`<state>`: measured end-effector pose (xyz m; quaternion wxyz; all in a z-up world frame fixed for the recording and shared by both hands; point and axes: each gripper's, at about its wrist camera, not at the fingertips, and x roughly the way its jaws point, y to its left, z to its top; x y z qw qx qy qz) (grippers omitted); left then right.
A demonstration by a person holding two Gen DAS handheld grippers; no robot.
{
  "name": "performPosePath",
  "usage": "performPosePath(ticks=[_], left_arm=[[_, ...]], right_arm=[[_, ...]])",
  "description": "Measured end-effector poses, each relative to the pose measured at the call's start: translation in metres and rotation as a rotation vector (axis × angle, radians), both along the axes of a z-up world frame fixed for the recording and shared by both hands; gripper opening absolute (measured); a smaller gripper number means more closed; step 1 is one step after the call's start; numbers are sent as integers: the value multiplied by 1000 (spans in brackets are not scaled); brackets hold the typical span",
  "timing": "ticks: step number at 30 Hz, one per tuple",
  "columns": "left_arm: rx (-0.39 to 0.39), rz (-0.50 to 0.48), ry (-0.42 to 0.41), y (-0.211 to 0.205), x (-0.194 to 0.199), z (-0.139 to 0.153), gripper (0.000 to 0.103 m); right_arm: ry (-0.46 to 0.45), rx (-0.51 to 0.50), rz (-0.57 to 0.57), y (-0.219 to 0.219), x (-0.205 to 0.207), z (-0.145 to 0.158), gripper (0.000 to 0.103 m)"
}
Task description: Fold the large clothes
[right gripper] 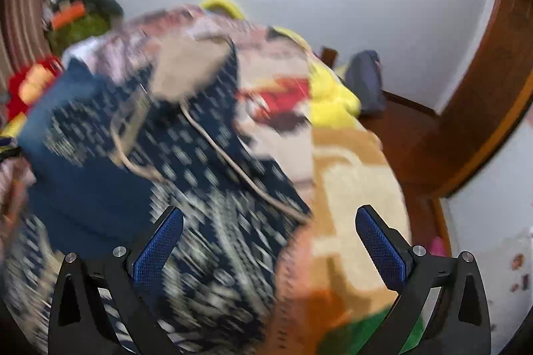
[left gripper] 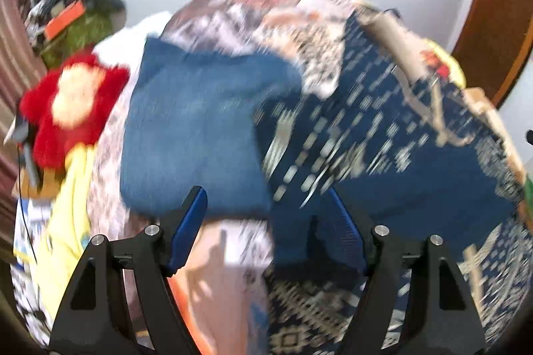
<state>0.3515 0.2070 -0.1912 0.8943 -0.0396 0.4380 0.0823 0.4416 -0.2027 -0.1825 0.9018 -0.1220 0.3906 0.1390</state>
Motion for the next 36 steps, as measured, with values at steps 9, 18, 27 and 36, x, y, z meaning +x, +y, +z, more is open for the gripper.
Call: performPosePath(ticks=[9,18,27,36], left_arm=[[-21,-102,-104,-32,95,55,87],[-68,-139,-19,-45,203,24,87],[-193,-97,119,-43,285,-44,87],[-282,-80,77,-51,305,-56,45]], right_arm=[[24,140,30,46,61,32,103],[114,198,16,88,152,0,103],[332,280,-79,111,245,-83,93],[345,337,-81,127,266,-99,20]])
